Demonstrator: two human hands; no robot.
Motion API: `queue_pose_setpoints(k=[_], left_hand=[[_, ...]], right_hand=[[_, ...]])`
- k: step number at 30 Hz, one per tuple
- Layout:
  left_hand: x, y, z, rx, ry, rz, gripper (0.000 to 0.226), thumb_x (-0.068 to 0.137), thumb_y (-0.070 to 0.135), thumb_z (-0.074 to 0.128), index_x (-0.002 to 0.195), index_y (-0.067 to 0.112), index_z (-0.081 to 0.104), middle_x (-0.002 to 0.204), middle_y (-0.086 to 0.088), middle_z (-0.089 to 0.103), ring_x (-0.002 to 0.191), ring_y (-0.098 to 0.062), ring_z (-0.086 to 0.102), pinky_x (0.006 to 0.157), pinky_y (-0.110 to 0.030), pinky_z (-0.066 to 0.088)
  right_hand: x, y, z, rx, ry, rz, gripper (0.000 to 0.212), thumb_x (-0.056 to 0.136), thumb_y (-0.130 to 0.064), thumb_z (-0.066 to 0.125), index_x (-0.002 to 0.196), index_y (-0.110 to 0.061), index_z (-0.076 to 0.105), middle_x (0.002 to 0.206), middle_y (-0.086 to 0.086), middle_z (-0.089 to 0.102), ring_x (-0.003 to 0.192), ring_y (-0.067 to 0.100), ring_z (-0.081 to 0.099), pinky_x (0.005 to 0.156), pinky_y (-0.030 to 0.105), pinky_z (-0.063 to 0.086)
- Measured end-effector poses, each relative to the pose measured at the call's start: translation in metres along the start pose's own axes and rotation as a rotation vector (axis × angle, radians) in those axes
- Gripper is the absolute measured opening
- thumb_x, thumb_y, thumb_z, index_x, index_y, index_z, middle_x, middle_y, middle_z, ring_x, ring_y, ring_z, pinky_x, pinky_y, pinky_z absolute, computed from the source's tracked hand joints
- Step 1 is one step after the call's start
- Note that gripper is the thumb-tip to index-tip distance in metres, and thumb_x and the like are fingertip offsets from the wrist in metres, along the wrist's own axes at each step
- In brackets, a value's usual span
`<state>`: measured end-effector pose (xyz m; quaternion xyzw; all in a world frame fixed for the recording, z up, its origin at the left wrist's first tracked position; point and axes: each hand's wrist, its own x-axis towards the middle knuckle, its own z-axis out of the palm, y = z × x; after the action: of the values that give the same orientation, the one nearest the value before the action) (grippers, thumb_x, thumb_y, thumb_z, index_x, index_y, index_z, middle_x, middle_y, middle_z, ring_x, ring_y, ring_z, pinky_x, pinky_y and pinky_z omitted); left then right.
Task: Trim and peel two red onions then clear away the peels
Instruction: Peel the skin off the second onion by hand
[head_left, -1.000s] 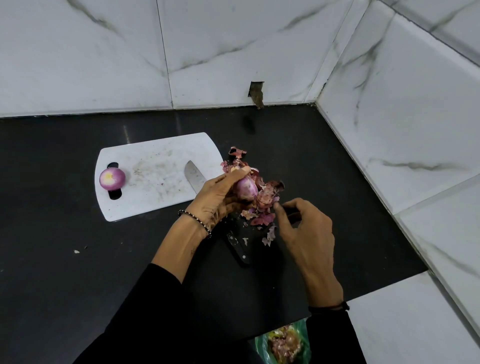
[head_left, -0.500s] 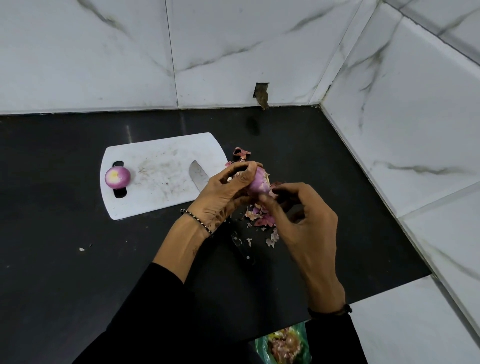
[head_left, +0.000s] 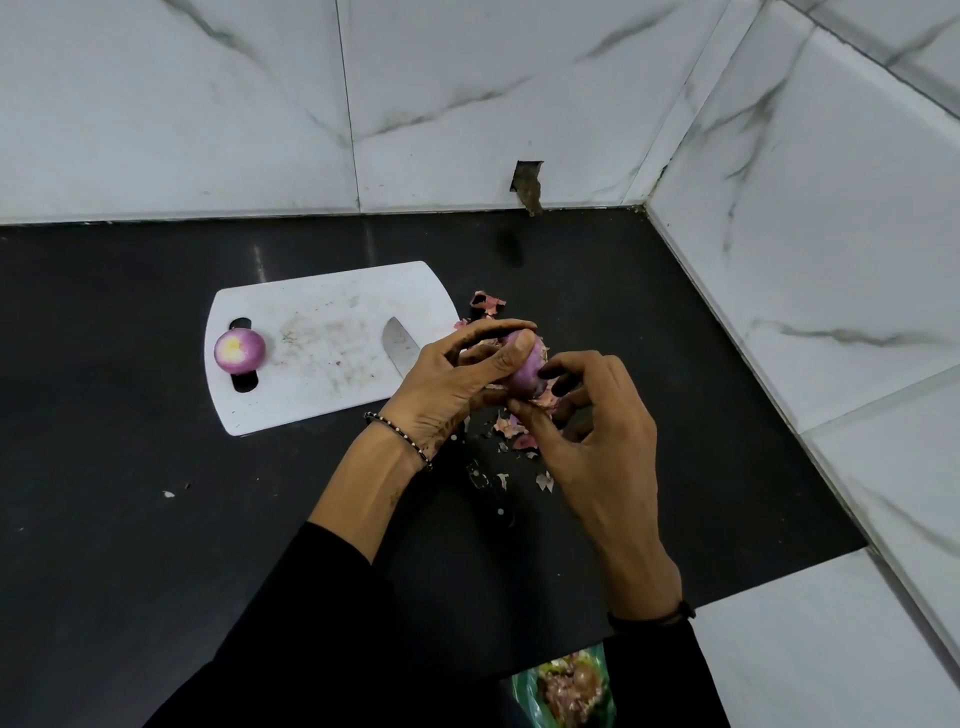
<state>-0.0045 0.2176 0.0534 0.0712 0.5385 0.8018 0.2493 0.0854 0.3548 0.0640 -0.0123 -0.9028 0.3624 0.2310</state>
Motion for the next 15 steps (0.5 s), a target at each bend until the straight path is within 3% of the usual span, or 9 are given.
queue_pose_setpoints(k=[4, 11, 15], left_hand=[[-0.0008, 0.0013, -0.0001, 0.056, 0.008, -0.009, 0.057, 0.068, 0.039, 0.079, 0.117, 0.013, 0.070, 0.117, -0.012, 0.071, 0.109, -0.033, 0.068, 0.086, -0.047, 0.059], [-0.0037, 0.0053, 0.0050, 0.066, 0.030, -0.044, 0.046, 0.067, 0.036, 0.079, 0.109, 0.018, 0.073, 0.111, -0.007, 0.074, 0.103, -0.026, 0.071, 0.077, -0.035, 0.061], [-0.0047, 0.0058, 0.0032, -0.007, 0.050, -0.060, 0.042, 0.071, 0.031, 0.077, 0.109, 0.015, 0.073, 0.111, -0.009, 0.074, 0.103, -0.030, 0.071, 0.076, -0.036, 0.062]], right_hand=[[-0.0005, -0.0018, 0.0006, -0.016, -0.011, -0.009, 0.035, 0.083, -0.038, 0.073, 0.111, -0.021, 0.062, 0.102, -0.009, 0.052, 0.076, 0.006, 0.056, 0.061, 0.022, 0.050], [-0.0064, 0.0016, 0.0021, -0.162, 0.016, -0.034, 0.022, 0.086, -0.027, 0.078, 0.102, -0.019, 0.065, 0.099, -0.011, 0.055, 0.072, 0.002, 0.052, 0.056, 0.014, 0.039], [-0.0056, -0.0032, 0.0037, -0.034, 0.057, 0.053, 0.031, 0.081, -0.036, 0.077, 0.097, -0.019, 0.057, 0.092, -0.012, 0.057, 0.070, 0.007, 0.058, 0.058, 0.028, 0.053]])
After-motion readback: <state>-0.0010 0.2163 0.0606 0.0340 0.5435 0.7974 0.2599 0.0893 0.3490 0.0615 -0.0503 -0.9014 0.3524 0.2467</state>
